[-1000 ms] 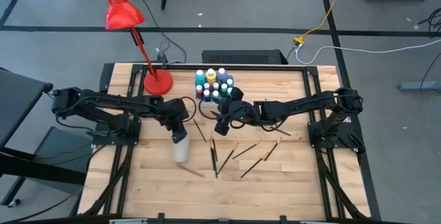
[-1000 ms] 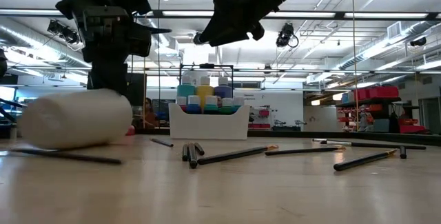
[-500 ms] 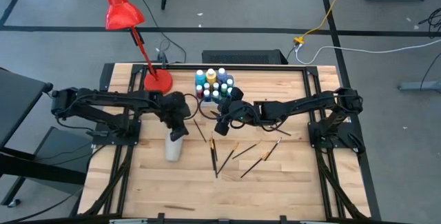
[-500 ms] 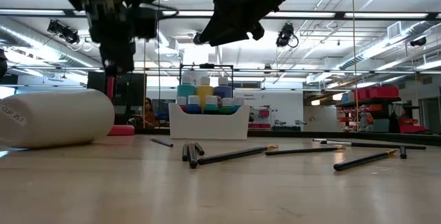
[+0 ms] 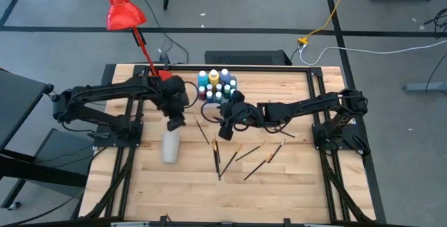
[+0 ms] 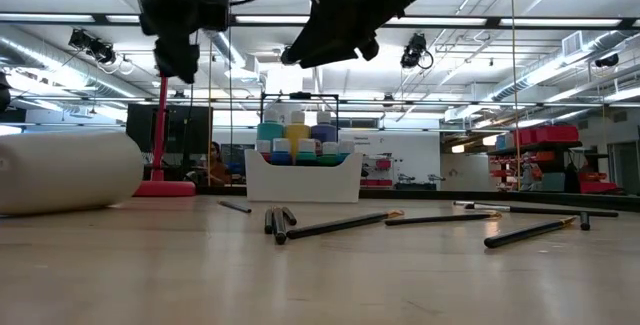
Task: Pick & Place Paint Supplies
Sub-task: Prepare the white cup
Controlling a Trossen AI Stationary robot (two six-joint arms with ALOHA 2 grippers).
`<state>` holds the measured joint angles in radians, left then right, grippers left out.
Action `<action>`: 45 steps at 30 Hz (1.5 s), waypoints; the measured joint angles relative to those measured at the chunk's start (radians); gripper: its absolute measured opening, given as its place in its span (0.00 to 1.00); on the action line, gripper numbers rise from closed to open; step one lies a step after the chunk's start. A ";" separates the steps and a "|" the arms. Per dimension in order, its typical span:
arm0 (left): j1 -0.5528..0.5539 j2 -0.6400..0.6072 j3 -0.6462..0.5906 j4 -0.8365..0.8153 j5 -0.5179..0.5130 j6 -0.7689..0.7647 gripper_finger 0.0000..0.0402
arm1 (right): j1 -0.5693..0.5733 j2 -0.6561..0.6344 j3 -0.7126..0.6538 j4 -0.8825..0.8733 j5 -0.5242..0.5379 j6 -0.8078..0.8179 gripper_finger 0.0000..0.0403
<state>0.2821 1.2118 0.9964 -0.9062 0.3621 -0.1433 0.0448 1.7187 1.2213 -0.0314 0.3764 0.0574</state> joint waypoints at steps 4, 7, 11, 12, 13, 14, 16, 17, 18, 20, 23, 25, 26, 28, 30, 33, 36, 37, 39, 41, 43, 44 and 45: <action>0.000 0.001 -0.058 -0.026 0.062 0.009 0.48 | 0.000 0.000 0.000 -0.002 -0.002 -0.002 0.51; 0.000 0.001 -0.095 -0.018 0.104 0.020 0.49 | 0.000 0.000 0.000 -0.002 -0.002 -0.002 0.51; 0.000 0.001 -0.133 -0.019 0.110 0.025 0.49 | 0.000 0.000 0.000 -0.002 -0.002 -0.002 0.51; 0.001 0.001 -0.141 -0.019 0.111 0.026 0.49 | 0.000 0.000 0.000 -0.002 -0.002 -0.002 0.51; 0.001 0.001 -0.150 -0.019 0.110 0.029 0.49 | 0.000 0.000 0.000 -0.001 -0.002 -0.002 0.51; 0.001 0.001 -0.160 -0.019 0.106 0.036 0.49 | 0.000 0.000 0.000 -0.001 -0.002 -0.002 0.51; 0.006 0.001 -0.182 -0.021 0.084 0.072 0.49 | 0.000 0.000 0.000 -0.001 -0.002 -0.002 0.51; 0.013 0.001 -0.191 -0.021 0.068 0.084 0.49 | 0.000 0.000 0.000 -0.001 -0.002 -0.002 0.51; 0.022 0.001 -0.198 -0.020 0.051 0.092 0.49 | 0.000 0.000 0.000 -0.001 -0.002 -0.002 0.51; 0.046 0.015 -0.202 -0.024 0.006 0.091 0.49 | 0.000 0.000 0.000 -0.001 -0.002 -0.001 0.51; 0.095 0.018 -0.202 -0.056 -0.036 0.077 0.49 | 0.000 0.000 0.000 -0.001 -0.001 -0.001 0.51; 0.124 0.019 -0.202 -0.094 -0.017 0.049 0.49 | 0.000 0.000 0.000 -0.001 -0.002 -0.001 0.51; 0.135 0.019 -0.202 -0.119 -0.009 0.030 0.49 | 0.000 0.000 0.000 -0.001 -0.002 -0.001 0.51; 0.151 0.019 -0.202 -0.177 -0.008 -0.001 0.49 | 0.000 0.000 0.000 -0.001 -0.001 -0.001 0.51; 0.165 0.019 -0.202 -0.253 -0.004 -0.004 0.49 | 0.000 0.000 0.000 -0.001 -0.001 -0.001 0.51; 0.179 0.019 -0.202 -0.306 0.055 -0.005 0.49 | 0.000 0.000 0.000 -0.001 -0.001 -0.001 0.51; 0.180 0.019 -0.202 -0.308 0.079 -0.029 0.49 | 0.000 0.000 0.000 -0.002 -0.002 0.002 0.51; 0.180 0.019 -0.202 -0.310 0.065 -0.028 0.49 | 0.000 0.000 0.000 -0.002 -0.002 0.002 0.51; 0.180 0.019 -0.216 -0.306 0.039 -0.020 0.49 | 0.000 0.000 0.000 -0.009 -0.002 0.006 0.51; 0.181 0.019 -0.249 -0.303 0.047 -0.027 0.49 | 0.000 0.000 0.000 -0.020 -0.002 0.013 0.51; 0.181 0.019 -0.295 -0.307 0.073 -0.047 0.49 | 0.000 0.000 0.000 -0.027 -0.002 0.013 0.51; 0.180 0.019 -0.321 -0.307 0.083 -0.058 0.49 | 0.000 0.000 0.000 -0.029 -0.002 0.013 0.51; 0.180 0.019 -0.346 -0.297 0.095 -0.060 0.49 | 0.000 0.000 0.000 -0.031 -0.002 0.013 0.51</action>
<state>0.4622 1.2307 0.6508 -1.2036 0.4568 -0.2031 0.0448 1.7187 1.2209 -0.0624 0.3740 0.0700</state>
